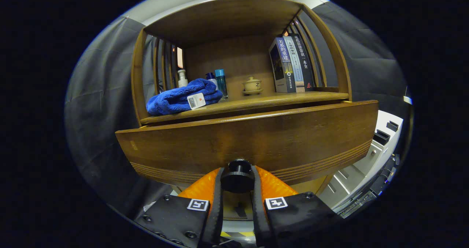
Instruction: Pull open the drawer, take out the items inside it, and place them on the countertop above the cabinet.
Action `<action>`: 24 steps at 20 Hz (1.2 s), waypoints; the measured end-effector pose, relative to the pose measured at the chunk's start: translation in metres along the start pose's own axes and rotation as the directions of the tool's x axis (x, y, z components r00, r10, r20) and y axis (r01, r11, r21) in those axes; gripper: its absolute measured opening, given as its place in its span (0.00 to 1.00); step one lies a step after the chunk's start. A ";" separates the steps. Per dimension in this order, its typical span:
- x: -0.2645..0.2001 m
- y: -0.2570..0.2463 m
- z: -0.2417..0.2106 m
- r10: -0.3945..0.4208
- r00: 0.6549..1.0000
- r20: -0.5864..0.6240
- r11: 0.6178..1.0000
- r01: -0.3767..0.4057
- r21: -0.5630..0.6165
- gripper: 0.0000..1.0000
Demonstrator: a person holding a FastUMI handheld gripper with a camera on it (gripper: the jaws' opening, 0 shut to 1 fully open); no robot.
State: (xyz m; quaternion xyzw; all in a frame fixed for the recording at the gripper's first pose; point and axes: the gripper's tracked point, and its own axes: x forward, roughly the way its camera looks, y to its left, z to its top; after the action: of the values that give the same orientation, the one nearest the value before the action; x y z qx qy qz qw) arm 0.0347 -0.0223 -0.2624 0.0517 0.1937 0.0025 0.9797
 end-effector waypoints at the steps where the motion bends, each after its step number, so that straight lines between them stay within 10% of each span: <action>1: -0.007 0.001 -0.002 0.001 1.000 -0.001 1.000 -0.001 0.004 0.43; 24: -0.053 0.006 -0.020 0.055 0.998 0.025 0.998 -0.054 -0.020 0.47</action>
State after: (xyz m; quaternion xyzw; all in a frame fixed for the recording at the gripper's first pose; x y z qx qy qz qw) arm -0.0223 -0.0158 -0.2605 0.0475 0.1796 0.0305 0.9821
